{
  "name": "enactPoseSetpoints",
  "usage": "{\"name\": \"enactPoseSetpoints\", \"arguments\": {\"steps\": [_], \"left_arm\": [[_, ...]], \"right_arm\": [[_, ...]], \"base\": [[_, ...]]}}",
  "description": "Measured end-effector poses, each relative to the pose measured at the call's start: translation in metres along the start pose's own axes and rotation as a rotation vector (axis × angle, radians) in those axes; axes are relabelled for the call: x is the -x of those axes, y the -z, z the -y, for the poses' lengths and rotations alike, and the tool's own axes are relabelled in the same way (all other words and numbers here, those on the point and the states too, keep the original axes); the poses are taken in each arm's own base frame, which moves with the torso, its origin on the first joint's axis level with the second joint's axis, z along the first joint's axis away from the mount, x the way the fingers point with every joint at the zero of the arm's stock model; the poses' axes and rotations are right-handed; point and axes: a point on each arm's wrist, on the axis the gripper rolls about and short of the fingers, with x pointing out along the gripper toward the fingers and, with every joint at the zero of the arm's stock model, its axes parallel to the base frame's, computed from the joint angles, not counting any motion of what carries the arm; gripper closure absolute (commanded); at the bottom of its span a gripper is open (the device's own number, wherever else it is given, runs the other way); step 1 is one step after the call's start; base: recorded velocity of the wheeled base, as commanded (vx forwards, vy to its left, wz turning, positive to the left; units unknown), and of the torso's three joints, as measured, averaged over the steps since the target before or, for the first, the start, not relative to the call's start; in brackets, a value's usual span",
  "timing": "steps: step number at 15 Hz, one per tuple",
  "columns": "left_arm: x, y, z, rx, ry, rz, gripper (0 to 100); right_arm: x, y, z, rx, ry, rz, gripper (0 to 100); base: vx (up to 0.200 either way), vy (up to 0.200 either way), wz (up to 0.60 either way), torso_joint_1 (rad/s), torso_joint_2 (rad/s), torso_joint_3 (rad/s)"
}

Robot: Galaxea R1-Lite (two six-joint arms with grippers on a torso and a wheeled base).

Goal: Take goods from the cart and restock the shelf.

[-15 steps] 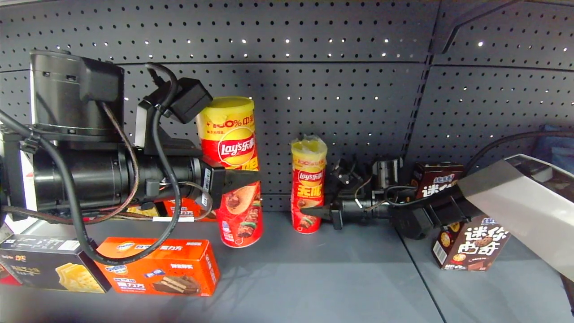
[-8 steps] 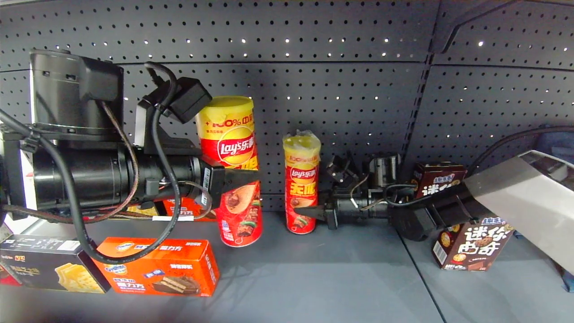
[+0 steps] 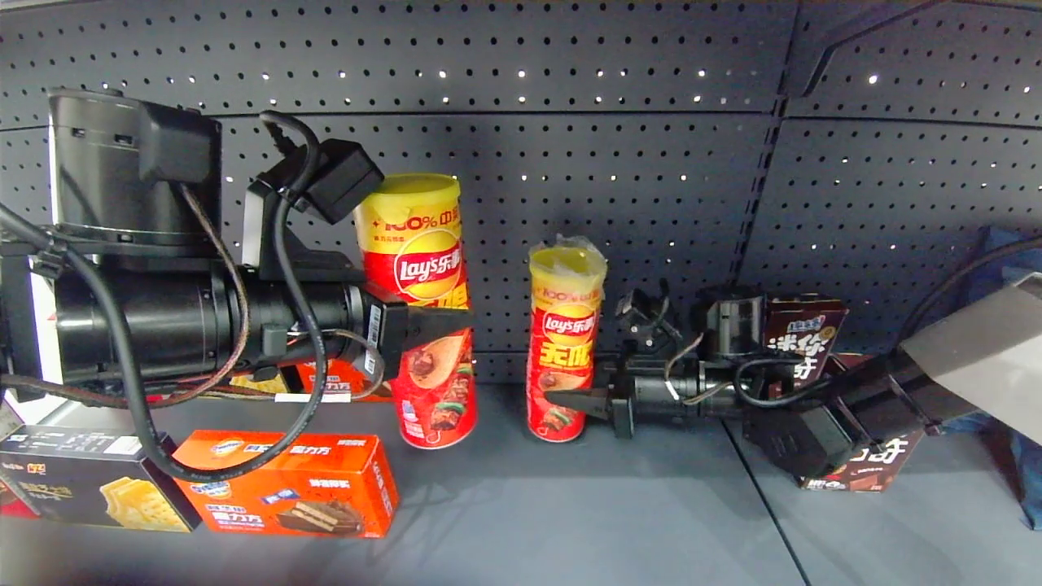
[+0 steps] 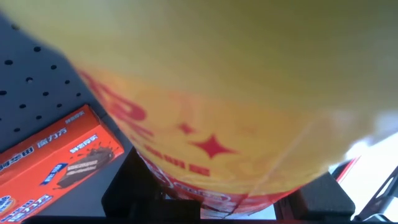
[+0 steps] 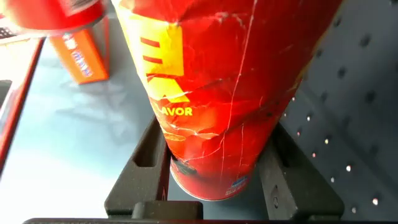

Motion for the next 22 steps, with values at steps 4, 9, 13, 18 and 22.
{"name": "enactPoseSetpoints", "arguments": {"steps": [4, 9, 13, 18, 22], "left_arm": [[0.001, 0.0, 0.001, -0.002, 0.001, 0.0, 100], [0.001, 0.001, 0.001, -0.001, 0.002, -0.004, 100], [0.0, 0.004, 0.002, 0.001, 0.004, -0.016, 100], [0.0, 0.007, 0.002, 0.004, 0.003, -0.026, 100], [-0.001, 0.008, 0.003, 0.003, 0.004, -0.03, 100]], "right_arm": [[0.026, 0.01, -0.03, -0.009, -0.001, -0.002, 100], [0.058, 0.015, -0.063, -0.027, -0.009, -0.02, 100], [0.087, 0.024, -0.093, -0.038, -0.023, -0.033, 100], [0.101, 0.034, -0.105, -0.046, -0.019, -0.04, 100], [0.103, 0.041, -0.102, -0.066, -0.003, -0.056, 100]], "base": [[0.0, 0.0, 0.0, 0.0, 0.0, 0.0], [0.0, 0.0, 0.0, 0.0, 0.0, 0.0], [0.0, 0.0, 0.0, 0.0, 0.0, 0.0], [0.0, 0.0, 0.0, 0.0, 0.0, 0.0], [0.0, 0.0, 0.0, 0.0, 0.0, 0.0]]}}
